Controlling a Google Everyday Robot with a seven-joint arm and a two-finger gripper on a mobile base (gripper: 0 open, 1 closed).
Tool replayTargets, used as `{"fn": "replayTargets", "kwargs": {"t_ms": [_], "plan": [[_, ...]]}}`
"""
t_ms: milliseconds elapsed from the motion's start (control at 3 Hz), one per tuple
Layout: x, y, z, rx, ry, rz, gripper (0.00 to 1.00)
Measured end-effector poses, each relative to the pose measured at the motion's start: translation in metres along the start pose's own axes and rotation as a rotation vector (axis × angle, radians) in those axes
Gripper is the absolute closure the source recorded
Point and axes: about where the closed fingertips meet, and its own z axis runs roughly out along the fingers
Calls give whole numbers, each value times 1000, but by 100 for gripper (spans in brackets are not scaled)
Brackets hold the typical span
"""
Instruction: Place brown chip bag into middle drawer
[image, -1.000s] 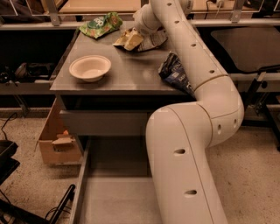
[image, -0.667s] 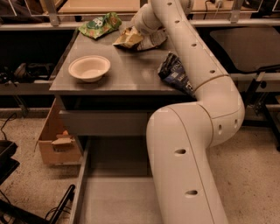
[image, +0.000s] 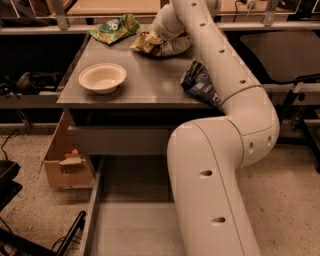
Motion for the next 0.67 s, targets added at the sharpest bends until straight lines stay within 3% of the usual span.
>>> {"fn": "replayTargets", "kwargs": {"t_ms": [333, 667], "plan": [[0, 0, 0, 0, 0, 0, 100], [-24, -20, -22, 58, -49, -53, 100]]}}
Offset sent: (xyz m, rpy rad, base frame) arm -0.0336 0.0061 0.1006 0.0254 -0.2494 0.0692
